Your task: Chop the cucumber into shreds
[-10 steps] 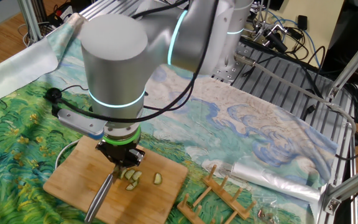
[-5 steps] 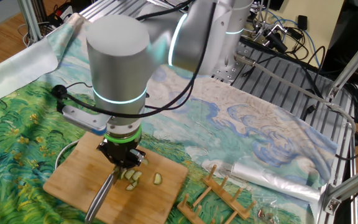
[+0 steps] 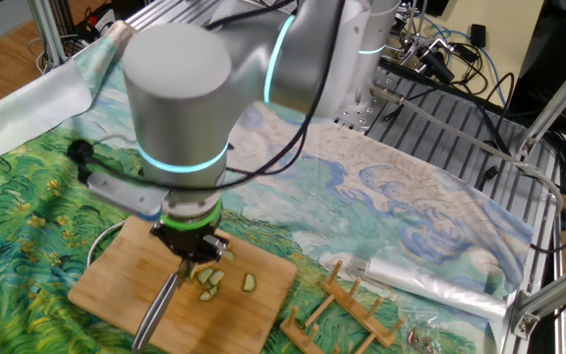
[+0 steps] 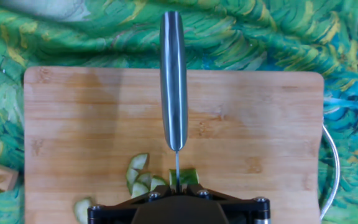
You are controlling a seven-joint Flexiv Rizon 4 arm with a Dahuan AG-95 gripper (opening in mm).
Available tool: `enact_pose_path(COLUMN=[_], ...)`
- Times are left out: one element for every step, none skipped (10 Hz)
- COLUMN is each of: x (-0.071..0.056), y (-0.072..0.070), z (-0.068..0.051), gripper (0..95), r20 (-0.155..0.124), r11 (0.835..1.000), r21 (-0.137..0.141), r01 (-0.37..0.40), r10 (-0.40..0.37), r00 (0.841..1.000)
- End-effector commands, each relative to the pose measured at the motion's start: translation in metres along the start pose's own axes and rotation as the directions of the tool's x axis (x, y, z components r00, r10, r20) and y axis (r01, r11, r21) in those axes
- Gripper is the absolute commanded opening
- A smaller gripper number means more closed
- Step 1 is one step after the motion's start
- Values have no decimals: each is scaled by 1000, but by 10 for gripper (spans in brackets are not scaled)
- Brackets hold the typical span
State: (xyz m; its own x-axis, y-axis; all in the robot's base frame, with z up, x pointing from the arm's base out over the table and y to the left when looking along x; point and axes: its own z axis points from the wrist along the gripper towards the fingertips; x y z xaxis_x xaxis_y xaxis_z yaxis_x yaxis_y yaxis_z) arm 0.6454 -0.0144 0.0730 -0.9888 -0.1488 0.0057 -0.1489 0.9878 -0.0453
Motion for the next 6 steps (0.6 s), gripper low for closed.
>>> enact_pose_path(x=[-3,-3,-3,-3,-3,-3], y=[-1,-1,-2,-2,-2,-3], z=[-1,-1,-1,0,0,0], gripper=[0,0,0,0,0,0], r20=[-2,-1,-1,-1,0,0], r11=[1000,1000,1000,1000,1000,1000], r21=[-1,0,3,2,2,1], r01=[5,6,11,13,15,16], r10=[-5,-6,-11,-13,-15,-16], r00=[1000,1000,1000,1000,1000,1000])
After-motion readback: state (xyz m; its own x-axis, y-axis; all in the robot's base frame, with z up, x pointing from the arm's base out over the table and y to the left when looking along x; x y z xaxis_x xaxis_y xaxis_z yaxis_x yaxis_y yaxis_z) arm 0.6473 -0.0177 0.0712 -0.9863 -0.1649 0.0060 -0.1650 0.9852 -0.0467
